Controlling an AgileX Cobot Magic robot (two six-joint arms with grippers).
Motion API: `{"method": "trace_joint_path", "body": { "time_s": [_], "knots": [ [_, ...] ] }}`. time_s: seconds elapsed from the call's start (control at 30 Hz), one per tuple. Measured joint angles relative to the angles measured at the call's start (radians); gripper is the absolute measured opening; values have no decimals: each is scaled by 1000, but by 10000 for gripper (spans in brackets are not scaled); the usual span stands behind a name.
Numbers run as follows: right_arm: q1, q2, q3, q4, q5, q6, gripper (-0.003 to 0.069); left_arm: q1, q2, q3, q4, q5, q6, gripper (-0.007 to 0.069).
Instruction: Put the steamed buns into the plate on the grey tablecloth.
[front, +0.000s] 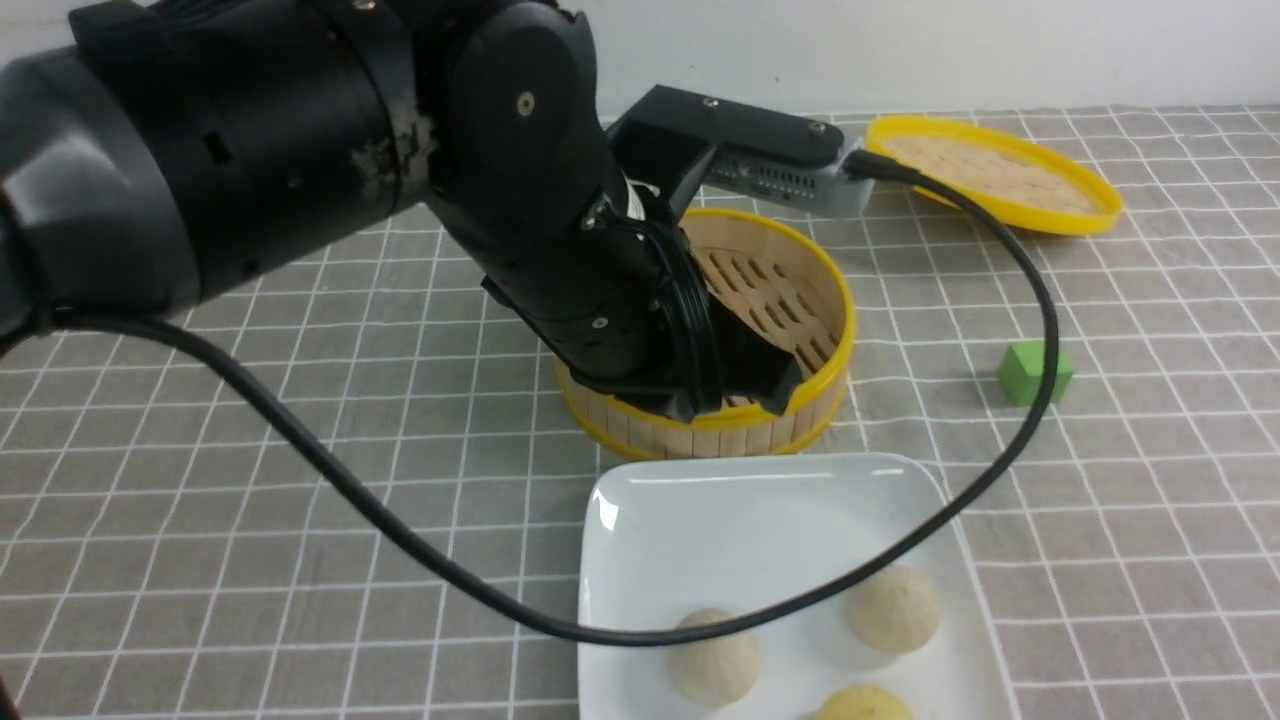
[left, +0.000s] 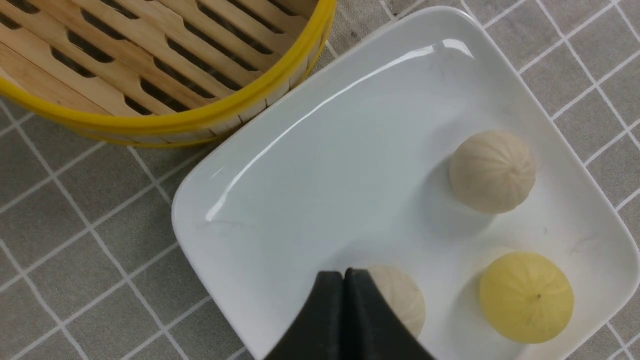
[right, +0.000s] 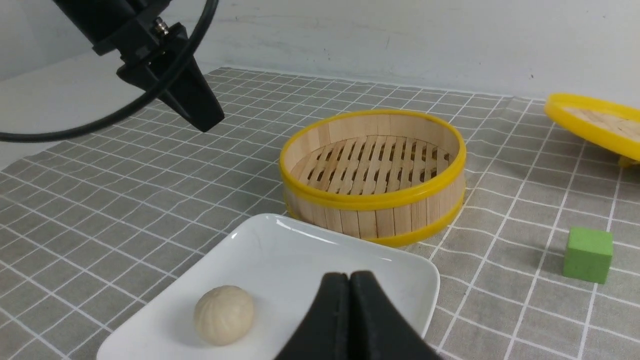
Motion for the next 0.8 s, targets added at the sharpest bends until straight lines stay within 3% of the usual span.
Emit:
{"method": "trace_joint_path", "body": {
  "time_s": [0.67, 0.8],
  "knots": [
    [0, -10, 14, 0, 0, -1, 18, 0, 0, 0, 1, 0, -1, 17],
    [-76, -45, 94, 0, -37, -1, 22, 0, 0, 0, 1, 0, -1, 19]
  ]
}}
